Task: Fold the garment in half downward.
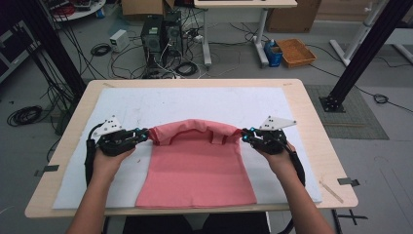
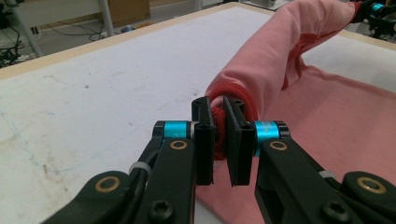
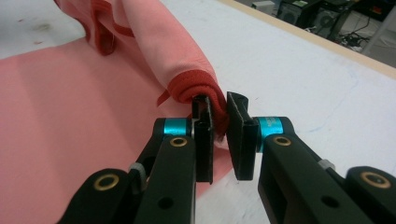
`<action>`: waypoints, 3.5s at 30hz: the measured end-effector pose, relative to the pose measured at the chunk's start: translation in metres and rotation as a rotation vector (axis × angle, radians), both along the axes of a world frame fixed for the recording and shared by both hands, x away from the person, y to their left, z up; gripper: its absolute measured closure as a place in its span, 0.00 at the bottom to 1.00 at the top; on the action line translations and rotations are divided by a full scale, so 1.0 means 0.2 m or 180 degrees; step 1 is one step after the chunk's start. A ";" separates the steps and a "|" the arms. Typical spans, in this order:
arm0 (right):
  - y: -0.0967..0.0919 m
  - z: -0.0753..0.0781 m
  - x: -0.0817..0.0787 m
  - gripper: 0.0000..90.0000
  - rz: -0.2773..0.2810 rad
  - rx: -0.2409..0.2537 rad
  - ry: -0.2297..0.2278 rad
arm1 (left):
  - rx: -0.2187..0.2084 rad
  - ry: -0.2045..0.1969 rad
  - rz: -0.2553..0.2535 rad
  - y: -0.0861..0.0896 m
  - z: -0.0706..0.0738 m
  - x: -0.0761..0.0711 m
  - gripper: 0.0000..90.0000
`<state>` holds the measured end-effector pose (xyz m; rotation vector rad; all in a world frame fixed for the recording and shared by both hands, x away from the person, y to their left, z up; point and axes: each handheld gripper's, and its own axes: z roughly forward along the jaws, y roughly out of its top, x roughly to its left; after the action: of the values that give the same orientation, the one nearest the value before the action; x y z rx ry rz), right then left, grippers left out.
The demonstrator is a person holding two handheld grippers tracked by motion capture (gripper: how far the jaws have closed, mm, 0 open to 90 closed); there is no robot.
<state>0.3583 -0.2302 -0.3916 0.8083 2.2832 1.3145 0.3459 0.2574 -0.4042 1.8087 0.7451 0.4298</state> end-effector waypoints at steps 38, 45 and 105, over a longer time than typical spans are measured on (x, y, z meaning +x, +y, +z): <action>-0.19 -0.23 -0.41 0.57 0.0131 0.0225 0.0345 | -0.0108 0.0411 -0.0068 0.00 -0.18 -0.38 0.42; -0.15 -0.27 -0.37 0.61 0.0211 0.0069 0.0452 | 0.0139 0.0509 -0.0094 -0.07 -0.21 -0.38 0.45; -0.18 -0.26 -0.78 0.95 0.0348 -0.0064 0.0233 | 0.0197 0.0522 -0.0661 -0.01 -0.22 -0.69 0.95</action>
<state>0.2025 -0.2660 -0.4443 0.7459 2.4248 1.3268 0.2073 0.2562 -0.4491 1.9737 0.6523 0.1707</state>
